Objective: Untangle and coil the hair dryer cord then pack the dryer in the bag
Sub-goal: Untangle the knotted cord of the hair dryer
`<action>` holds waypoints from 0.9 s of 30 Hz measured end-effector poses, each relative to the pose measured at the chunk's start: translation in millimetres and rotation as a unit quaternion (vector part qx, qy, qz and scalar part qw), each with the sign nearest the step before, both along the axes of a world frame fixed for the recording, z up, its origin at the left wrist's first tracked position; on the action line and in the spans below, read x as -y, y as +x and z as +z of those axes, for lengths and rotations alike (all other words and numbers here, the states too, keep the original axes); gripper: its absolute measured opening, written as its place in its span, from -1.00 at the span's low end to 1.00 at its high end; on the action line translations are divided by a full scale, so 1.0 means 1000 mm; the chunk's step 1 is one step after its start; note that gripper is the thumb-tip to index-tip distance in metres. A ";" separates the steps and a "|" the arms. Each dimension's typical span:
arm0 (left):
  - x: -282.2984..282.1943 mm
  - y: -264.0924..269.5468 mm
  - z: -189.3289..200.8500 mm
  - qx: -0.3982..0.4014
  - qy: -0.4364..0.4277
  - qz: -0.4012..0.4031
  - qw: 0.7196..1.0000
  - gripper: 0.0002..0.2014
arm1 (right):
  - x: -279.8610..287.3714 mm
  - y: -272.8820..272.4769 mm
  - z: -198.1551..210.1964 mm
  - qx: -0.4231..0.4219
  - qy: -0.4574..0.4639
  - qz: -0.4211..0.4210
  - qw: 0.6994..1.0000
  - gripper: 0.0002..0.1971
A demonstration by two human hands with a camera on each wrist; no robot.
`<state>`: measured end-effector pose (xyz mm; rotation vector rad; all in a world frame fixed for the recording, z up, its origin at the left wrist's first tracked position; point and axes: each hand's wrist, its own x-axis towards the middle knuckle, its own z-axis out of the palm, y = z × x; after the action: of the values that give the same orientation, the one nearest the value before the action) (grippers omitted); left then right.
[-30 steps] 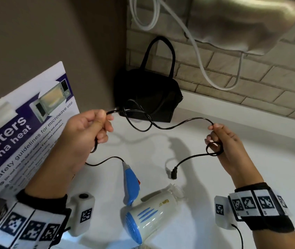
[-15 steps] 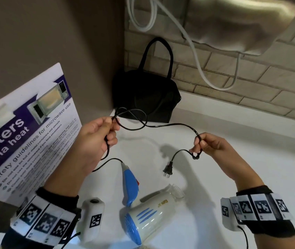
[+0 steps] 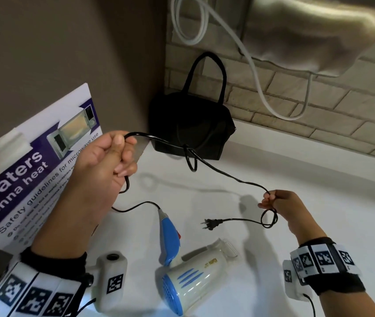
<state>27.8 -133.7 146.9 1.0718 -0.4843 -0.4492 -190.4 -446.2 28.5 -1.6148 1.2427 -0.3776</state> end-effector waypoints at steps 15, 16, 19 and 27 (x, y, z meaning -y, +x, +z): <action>-0.011 0.007 -0.011 -0.002 0.024 -0.008 1.000 -0.62 | -0.011 -0.013 0.009 0.130 0.031 0.038 0.990 -0.69; -0.011 0.008 -0.015 -0.003 0.035 -0.007 0.999 -0.59 | -0.011 -0.015 0.011 0.155 0.044 0.052 0.986 -0.71; -0.010 0.010 -0.025 -0.005 0.062 -0.005 0.998 -0.67 | -0.013 -0.017 0.022 0.216 0.081 0.076 0.970 -0.74; -0.004 0.006 -0.034 -0.036 0.110 -0.023 0.993 -0.62 | -0.023 -0.018 0.061 0.318 0.150 0.134 0.927 -0.88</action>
<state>34.1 -129.4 112.7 1.2544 -0.4025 -0.5901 -208.4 -423.0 89.4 -1.2287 0.5450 -0.4630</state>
